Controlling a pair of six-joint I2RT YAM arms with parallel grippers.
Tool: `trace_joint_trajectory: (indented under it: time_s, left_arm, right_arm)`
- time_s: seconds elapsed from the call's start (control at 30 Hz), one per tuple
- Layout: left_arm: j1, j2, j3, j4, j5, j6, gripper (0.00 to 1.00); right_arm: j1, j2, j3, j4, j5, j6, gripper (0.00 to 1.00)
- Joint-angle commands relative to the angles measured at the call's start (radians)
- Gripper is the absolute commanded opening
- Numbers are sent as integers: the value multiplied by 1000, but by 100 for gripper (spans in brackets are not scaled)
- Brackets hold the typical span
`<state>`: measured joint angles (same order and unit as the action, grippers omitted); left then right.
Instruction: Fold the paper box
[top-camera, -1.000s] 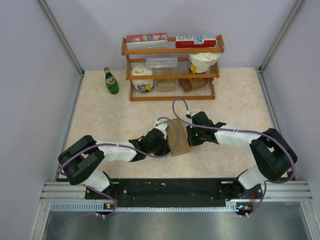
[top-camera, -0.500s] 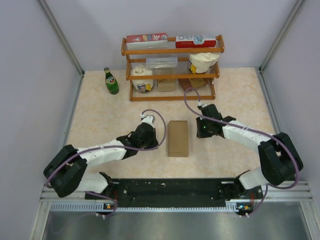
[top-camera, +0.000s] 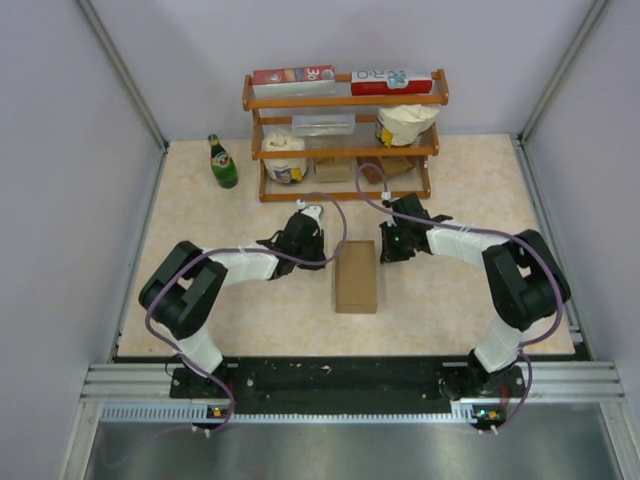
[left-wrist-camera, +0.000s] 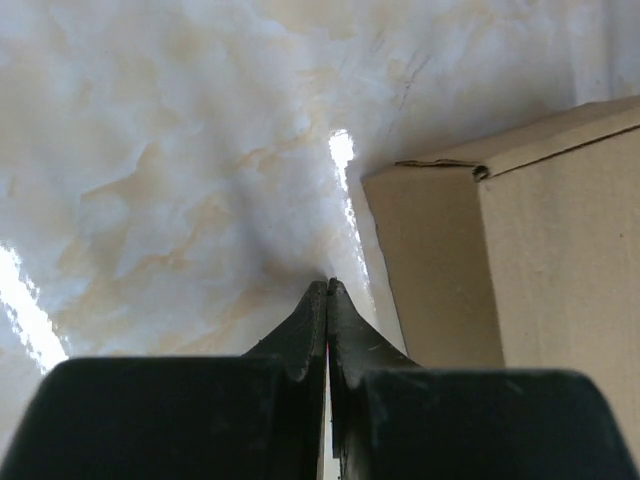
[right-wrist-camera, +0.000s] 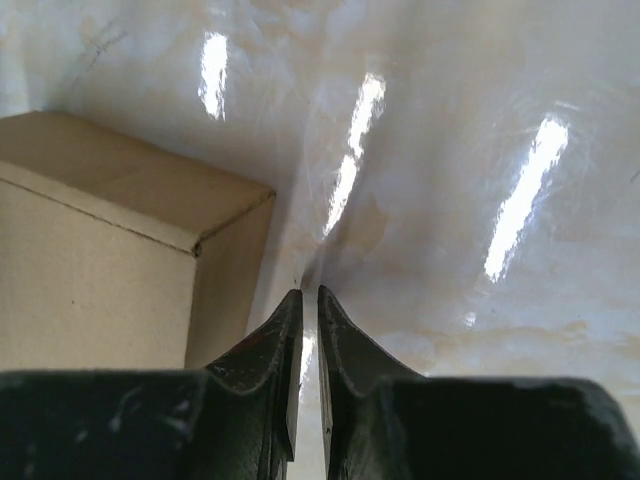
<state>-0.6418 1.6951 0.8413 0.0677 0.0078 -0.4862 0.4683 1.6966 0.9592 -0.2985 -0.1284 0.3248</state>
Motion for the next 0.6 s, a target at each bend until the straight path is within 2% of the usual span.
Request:
trace_joint_trajectory:
  time_s: [0.0,0.33,0.5,0.57]
  left_arm:
    - [5,40,28,67,81,29,0]
    - [-4,120,76,150,213,9,0]
    - [-16,124,73,164,231,18,0]
    - [-16,117,62,149,218,18,0]
  right_arm:
    - [-8,44,42,38,-42,3,10]
    - [-7,80,67,93,-175,20,9]
    - [-5,74,52,128,-229,14,9]
    - [-7,69,41,124,-206,16,9]
